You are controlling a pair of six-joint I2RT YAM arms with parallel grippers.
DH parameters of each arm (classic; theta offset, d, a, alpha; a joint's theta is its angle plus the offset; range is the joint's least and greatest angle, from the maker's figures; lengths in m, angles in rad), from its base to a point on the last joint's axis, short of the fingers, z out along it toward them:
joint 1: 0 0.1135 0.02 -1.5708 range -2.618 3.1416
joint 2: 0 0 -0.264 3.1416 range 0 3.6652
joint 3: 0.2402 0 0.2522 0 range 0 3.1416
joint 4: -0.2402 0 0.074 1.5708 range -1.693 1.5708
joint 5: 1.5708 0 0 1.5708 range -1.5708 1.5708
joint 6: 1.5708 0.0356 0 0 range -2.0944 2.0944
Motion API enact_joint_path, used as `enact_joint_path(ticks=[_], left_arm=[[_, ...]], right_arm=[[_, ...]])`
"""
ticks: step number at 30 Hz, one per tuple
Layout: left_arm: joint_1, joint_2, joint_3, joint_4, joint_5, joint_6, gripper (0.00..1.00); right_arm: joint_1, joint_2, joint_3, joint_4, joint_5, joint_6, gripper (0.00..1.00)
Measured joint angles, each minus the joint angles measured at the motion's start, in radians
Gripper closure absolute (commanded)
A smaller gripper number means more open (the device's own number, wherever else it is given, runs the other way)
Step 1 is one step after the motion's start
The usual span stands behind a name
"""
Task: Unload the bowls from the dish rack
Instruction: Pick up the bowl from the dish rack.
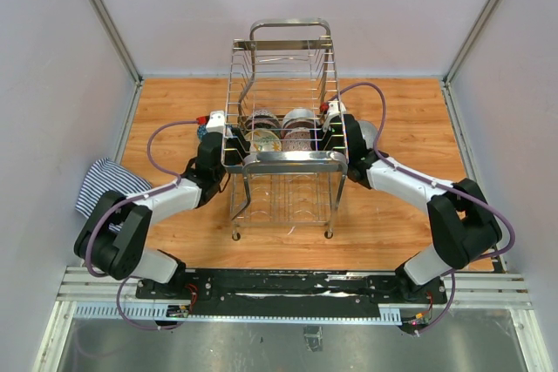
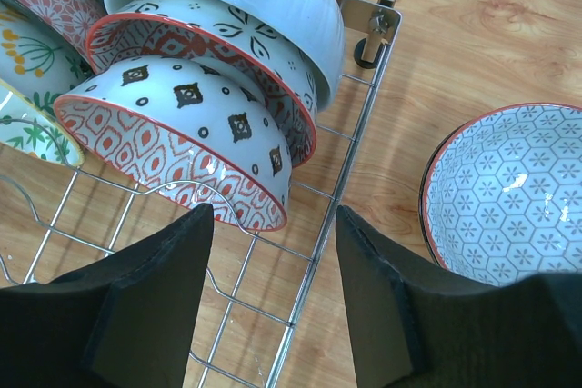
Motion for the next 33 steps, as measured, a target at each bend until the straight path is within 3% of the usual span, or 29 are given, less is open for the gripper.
enact_joint_path(ticks=[33], left_arm=[[-0.011, 0.084, -0.008, 0.074, -0.038, 0.060, 0.59]], right_arm=[[0.000, 0.058, 0.048, -0.021, -0.025, 0.001, 0.54]])
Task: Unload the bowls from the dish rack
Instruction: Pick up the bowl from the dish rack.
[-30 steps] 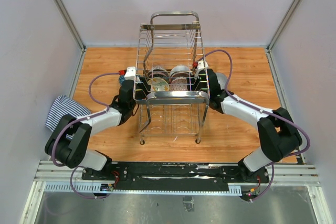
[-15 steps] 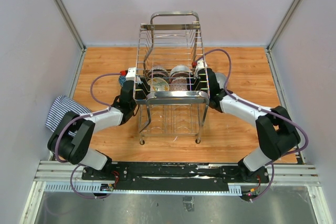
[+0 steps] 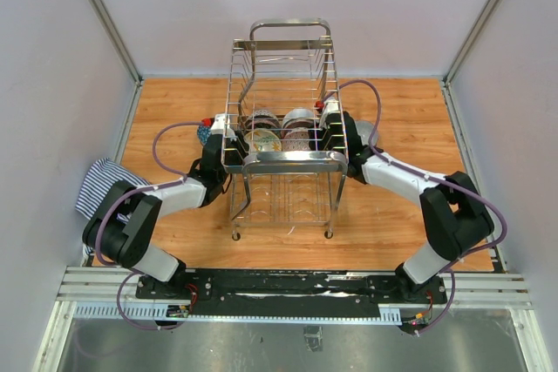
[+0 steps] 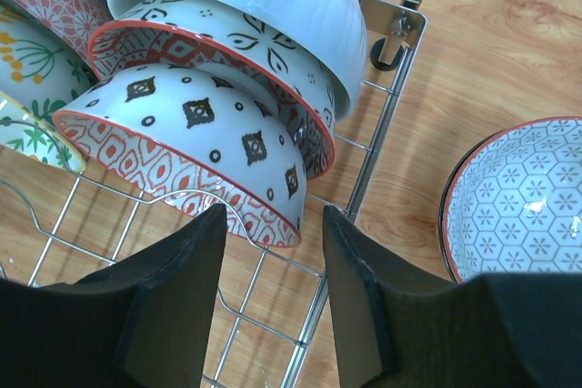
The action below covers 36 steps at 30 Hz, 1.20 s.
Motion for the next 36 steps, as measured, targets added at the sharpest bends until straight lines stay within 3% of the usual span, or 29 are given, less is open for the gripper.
enact_joint_path(ticks=[15, 36], left_arm=[[-0.004, 0.002, 0.000, 0.007, 0.000, 0.009, 0.61], [-0.005, 0.019, 0.000, 0.014, 0.000, 0.012, 0.66]], right_arm=[[0.000, 0.023, 0.004, 0.005, 0.053, 0.008, 0.62], [0.000, 0.050, 0.004, 0.032, 0.067, 0.031, 0.67]])
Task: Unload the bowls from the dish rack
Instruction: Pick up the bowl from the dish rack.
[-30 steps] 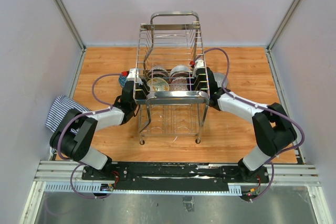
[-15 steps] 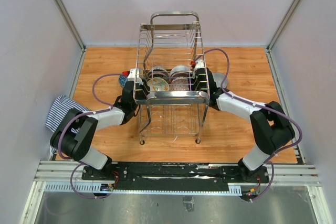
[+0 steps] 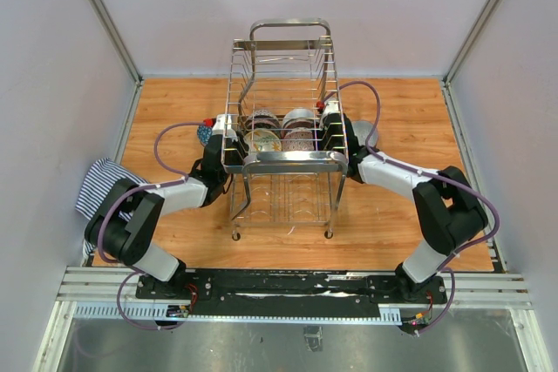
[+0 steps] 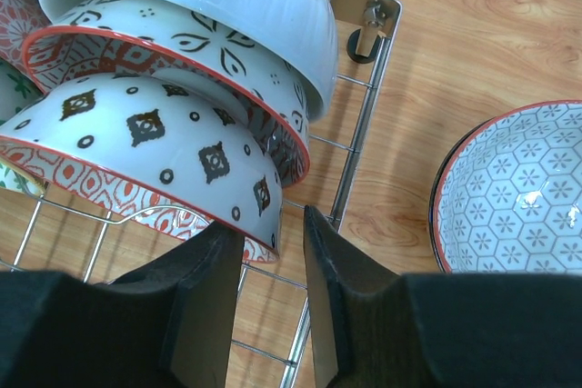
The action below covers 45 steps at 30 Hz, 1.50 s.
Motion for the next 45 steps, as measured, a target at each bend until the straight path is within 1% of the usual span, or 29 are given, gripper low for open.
enact_joint_path(ticks=[19, 30, 39, 45], left_arm=[[0.000, 0.023, 0.012, 0.008, 0.000, 0.000, 0.69], [0.000, 0.032, 0.019, 0.010, -0.002, 0.000, 0.72], [0.000, 0.039, 0.030, 0.013, -0.005, 0.000, 0.73], [0.000, 0.051, 0.038, 0.014, -0.008, 0.001, 0.76]], right_arm=[[0.000, 0.016, 0.000, 0.014, 0.000, 0.007, 0.70], [0.000, 0.017, 0.000, 0.015, 0.002, 0.008, 0.74], [0.000, 0.021, 0.000, 0.017, 0.002, 0.012, 0.75], [0.000, 0.028, 0.003, 0.016, 0.003, 0.013, 0.76]])
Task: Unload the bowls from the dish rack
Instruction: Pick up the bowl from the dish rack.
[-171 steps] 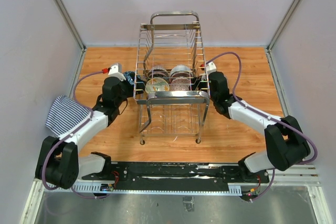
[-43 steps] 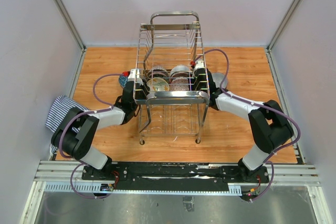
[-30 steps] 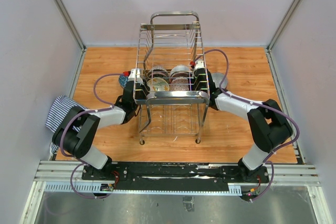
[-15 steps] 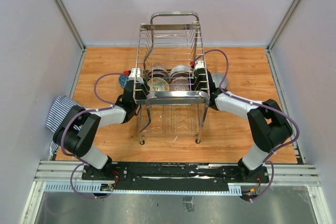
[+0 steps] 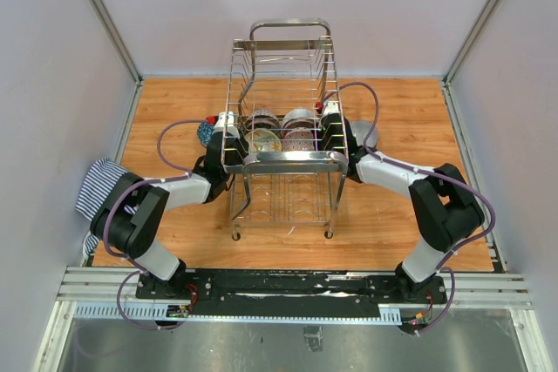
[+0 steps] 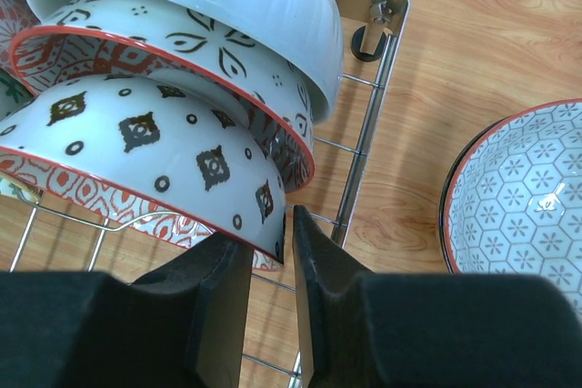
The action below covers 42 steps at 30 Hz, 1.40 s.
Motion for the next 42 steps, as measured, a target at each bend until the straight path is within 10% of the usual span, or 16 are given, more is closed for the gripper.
enact_joint_path(ticks=[18, 42], left_arm=[[0.000, 0.014, 0.005, -0.002, -0.003, 0.010, 1.00], [-0.001, -0.029, -0.013, -0.031, 0.003, 0.010, 1.00]], right_arm=[[0.000, 0.008, 0.007, -0.004, 0.018, -0.004, 0.92], [0.002, -0.021, -0.034, 0.013, 0.026, -0.003, 0.99]])
